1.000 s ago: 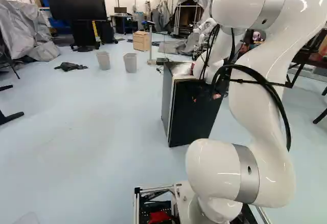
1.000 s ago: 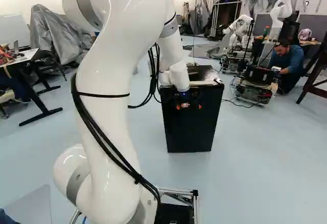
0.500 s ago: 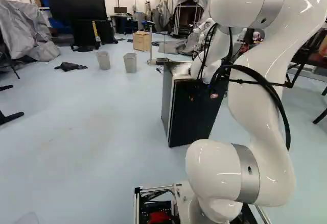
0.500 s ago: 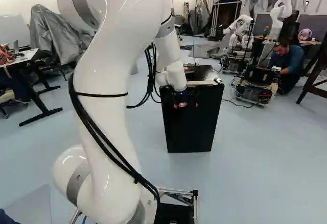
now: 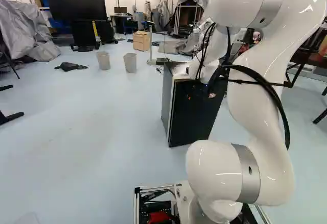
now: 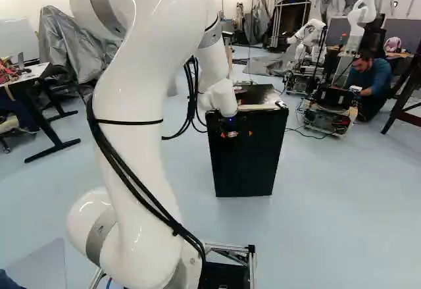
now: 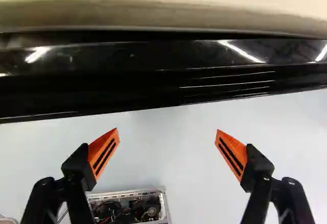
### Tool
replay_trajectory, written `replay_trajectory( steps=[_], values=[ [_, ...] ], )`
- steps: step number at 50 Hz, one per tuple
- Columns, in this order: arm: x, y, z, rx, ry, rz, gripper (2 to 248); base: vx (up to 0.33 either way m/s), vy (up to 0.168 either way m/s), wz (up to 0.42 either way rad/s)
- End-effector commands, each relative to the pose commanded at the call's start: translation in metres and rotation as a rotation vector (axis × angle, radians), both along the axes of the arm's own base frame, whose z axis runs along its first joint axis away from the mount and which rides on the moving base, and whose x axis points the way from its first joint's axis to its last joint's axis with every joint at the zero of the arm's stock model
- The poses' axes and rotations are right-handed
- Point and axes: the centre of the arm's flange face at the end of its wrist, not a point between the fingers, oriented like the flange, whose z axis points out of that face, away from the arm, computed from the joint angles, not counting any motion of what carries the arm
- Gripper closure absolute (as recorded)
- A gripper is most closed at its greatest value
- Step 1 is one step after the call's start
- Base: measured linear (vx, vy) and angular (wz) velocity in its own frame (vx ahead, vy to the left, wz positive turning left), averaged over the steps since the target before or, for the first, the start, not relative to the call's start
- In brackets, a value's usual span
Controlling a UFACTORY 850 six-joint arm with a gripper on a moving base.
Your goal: Grab a drink from the fridge
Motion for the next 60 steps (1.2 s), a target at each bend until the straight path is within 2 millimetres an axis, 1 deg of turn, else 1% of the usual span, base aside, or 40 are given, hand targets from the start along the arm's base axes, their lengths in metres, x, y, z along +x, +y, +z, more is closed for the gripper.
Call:
replay_trajectory(
  steps=[60],
  values=[
    [0.018,0.022,0.002,0.005,-0.066,0.056,3,0.0,0.0,0.0]
  ],
)
